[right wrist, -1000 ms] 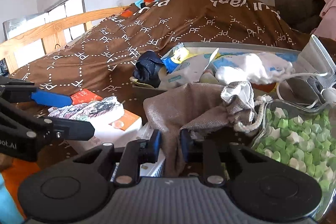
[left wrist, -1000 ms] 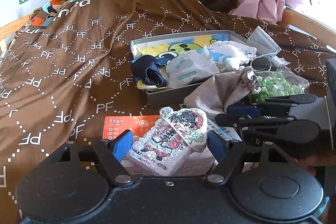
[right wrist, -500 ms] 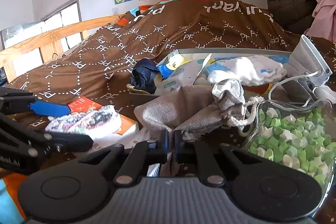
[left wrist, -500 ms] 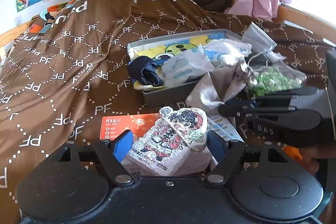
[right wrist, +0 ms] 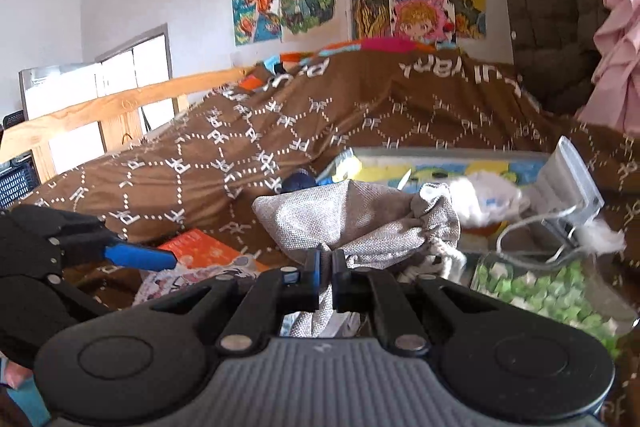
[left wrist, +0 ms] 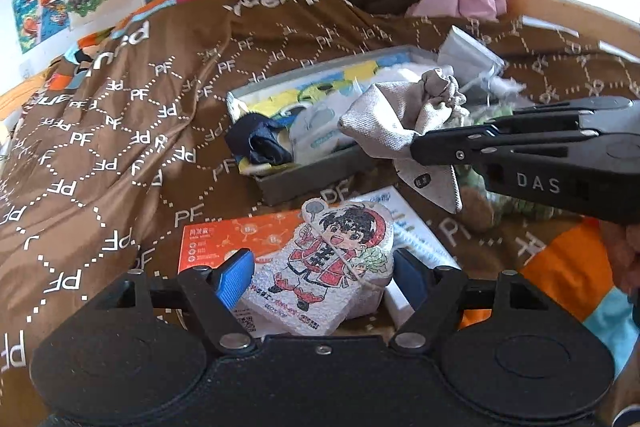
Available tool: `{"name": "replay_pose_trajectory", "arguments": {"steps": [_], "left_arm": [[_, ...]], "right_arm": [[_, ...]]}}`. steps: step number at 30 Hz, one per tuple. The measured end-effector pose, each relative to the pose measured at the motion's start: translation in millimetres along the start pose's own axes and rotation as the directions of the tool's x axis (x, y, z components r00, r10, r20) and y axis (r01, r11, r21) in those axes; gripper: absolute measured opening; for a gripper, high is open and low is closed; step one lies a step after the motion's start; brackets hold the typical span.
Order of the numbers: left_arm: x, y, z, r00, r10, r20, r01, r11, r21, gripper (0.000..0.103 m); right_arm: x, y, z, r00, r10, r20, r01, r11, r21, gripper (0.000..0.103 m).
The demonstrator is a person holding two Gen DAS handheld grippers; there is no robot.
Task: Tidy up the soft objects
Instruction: 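Lift the cartoon pouch toward the tray with left tool while right tool carries the grey bag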
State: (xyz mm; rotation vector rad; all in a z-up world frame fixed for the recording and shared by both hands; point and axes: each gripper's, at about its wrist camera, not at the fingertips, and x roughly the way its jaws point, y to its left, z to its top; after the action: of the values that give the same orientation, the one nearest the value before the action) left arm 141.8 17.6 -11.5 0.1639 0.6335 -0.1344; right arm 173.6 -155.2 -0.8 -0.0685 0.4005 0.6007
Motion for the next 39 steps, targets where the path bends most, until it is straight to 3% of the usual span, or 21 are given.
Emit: {"name": "replay_pose_trajectory", "arguments": {"steps": [9,16,21,29,39], "left_arm": [[-17.6,-9.1,21.3,0.994,0.030,0.101,-0.024,0.998,-0.055,0.077],[-11.1,-6.8,54.5,0.985,0.041,0.169,-0.020,0.992,-0.125,0.077],[16.8,-0.7,85.1,0.977,0.038,0.211,0.001,0.983,-0.182,0.077],[86.3,8.2,122.0,0.970,-0.004,0.243,0.046,0.985,-0.167,0.077],[153.7,21.1,138.5,0.982,-0.033,0.188,0.070,0.979,-0.192,0.077]], "right_arm": [[-29.6,-1.1,21.2,0.994,-0.026,0.108,0.028,0.999,-0.020,0.006],[-37.0,-26.2,36.3,0.982,-0.086,0.169,0.088,0.996,-0.003,0.006],[-25.2,-50.8,44.6,0.972,-0.125,0.198,0.126,0.992,0.008,0.006],[11.5,-88.7,62.4,0.960,-0.185,0.211,0.192,0.981,-0.012,0.006],[72.1,-124.5,85.1,0.974,-0.200,0.110,0.199,0.980,0.016,0.006]]}}
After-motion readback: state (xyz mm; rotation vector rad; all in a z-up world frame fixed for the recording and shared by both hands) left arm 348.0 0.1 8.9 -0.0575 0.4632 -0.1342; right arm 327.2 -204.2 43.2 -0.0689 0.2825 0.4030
